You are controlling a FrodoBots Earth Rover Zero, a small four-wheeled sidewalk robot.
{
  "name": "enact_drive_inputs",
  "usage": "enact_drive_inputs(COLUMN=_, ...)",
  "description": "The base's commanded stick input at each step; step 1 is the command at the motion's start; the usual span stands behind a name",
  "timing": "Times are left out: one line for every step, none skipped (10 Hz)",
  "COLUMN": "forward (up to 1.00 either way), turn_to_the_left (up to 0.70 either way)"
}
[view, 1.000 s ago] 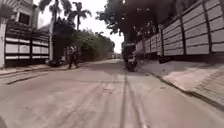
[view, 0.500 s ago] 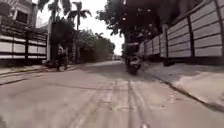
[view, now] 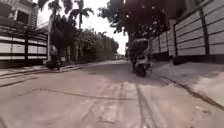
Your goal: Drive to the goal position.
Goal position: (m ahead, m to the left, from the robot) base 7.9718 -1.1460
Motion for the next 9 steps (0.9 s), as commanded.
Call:
enact_drive_inputs(forward=1.0, turn_to_the_left=0.0)
enact_drive_inputs(forward=1.0, turn_to_the_left=0.0)
enact_drive_inputs(forward=1.0, turn_to_the_left=0.0)
enact_drive_inputs(forward=1.0, turn_to_the_left=0.0)
enact_drive_inputs(forward=1.0, turn_to_the_left=0.0)
enact_drive_inputs(forward=1.0, turn_to_the_left=0.0)
enact_drive_inputs(forward=1.0, turn_to_the_left=0.0)
enact_drive_inputs(forward=1.0, turn_to_the_left=0.0)
enact_drive_inputs(forward=1.0, turn_to_the_left=0.0)
